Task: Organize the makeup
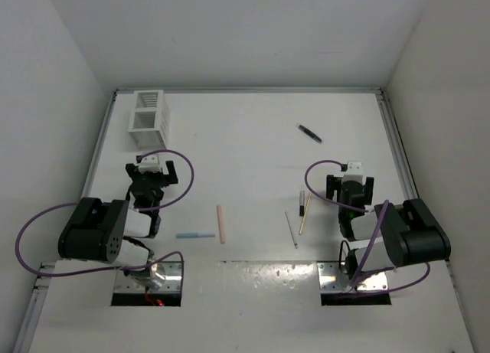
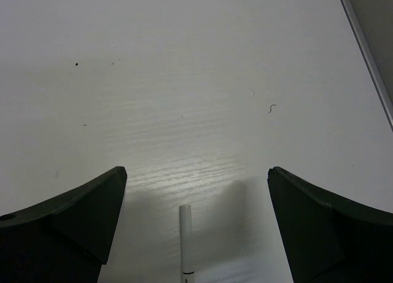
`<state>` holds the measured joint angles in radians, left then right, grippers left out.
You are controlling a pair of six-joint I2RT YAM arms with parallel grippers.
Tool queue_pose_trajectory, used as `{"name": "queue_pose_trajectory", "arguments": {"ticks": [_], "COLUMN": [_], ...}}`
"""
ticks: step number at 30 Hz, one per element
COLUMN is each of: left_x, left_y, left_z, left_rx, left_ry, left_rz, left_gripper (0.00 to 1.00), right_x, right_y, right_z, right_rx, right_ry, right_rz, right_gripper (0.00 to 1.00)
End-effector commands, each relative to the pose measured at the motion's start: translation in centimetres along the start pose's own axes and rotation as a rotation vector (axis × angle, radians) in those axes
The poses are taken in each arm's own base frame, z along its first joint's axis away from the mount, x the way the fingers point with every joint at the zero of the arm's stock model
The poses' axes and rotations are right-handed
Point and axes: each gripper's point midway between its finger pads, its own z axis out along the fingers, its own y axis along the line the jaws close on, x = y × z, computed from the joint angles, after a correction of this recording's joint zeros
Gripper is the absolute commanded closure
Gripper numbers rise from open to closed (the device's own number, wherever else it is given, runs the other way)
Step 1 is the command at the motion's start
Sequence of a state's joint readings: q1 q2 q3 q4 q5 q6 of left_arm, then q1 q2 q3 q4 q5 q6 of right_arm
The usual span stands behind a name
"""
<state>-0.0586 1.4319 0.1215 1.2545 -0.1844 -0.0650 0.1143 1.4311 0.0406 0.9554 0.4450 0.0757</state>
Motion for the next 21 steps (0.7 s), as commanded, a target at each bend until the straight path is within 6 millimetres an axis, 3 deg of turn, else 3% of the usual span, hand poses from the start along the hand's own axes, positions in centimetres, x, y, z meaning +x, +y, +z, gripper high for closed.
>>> {"name": "queue_pose_trajectory", "arguments": {"ticks": [1, 7, 9, 10, 11, 13, 14, 15, 16, 18, 19, 21], "left_x": [-1.1, -1.1, -2.0, -2.4, -3.0, -5.5, -6.5, -7.6, -9.8, -12.3, -13.8, -14.3], "left_y": [0.2, 0.2, -0.8, -2.1, -2.4, -4.8, -4.7, -5.0, -5.1, -6.2, -7.3, -8.0], "left_z": [0.4, 0.4, 0.5, 0.6, 1.1, 2.7, 3.3, 3.7, 4.2, 3.7, 2.8, 2.0], "left_rx": [-0.012, -0.012, 0.056, 0.128, 0.162, 0.310, 0.299, 0.300, 0.313, 0.397, 0.500, 0.572], "left_ry": [-0.038, -0.038, -0.060, -0.046, -0.017, 0.093, 0.129, 0.154, 0.173, 0.132, 0.088, 0.085], "left_rz": [-0.028, -0.028, 0.013, 0.029, 0.055, 0.171, 0.164, 0.167, 0.189, 0.289, 0.439, 0.560], "left_gripper": [0.00, 0.00, 0.00, 0.00, 0.00, 0.00, 0.00, 0.00, 0.00, 0.00, 0.00, 0.00], "right_x": [2.2, 2.0, 1.9, 0.7, 1.6, -2.4, -4.4, -4.3, -7.1, -7.2, -10.1, -11.1], "right_y": [-0.5, 0.0, 0.8, 0.4, 0.7, 0.9, 1.7, 1.8, 2.2, 2.5, 2.6, 1.5], "right_z": [-1.4, -1.4, -1.5, -1.6, -1.7, -1.4, -1.3, -1.5, -1.7, -2.2, -2.3, -2.4], "right_rx": [0.002, -0.028, -0.076, -0.056, -0.073, -0.074, -0.110, -0.133, -0.157, -0.215, -0.194, -0.126], "right_ry": [0.031, 0.028, 0.039, 0.008, 0.094, 0.026, 0.000, 0.058, 0.002, 0.044, 0.022, 0.060], "right_rz": [-0.005, -0.038, -0.069, -0.074, -0.124, -0.085, -0.072, -0.116, -0.099, -0.281, -0.321, -0.443], "right_gripper": [0.01, 0.01, 0.01, 0.01, 0.01, 0.01, 0.01, 0.01, 0.01, 0.01, 0.01, 0.01]}}
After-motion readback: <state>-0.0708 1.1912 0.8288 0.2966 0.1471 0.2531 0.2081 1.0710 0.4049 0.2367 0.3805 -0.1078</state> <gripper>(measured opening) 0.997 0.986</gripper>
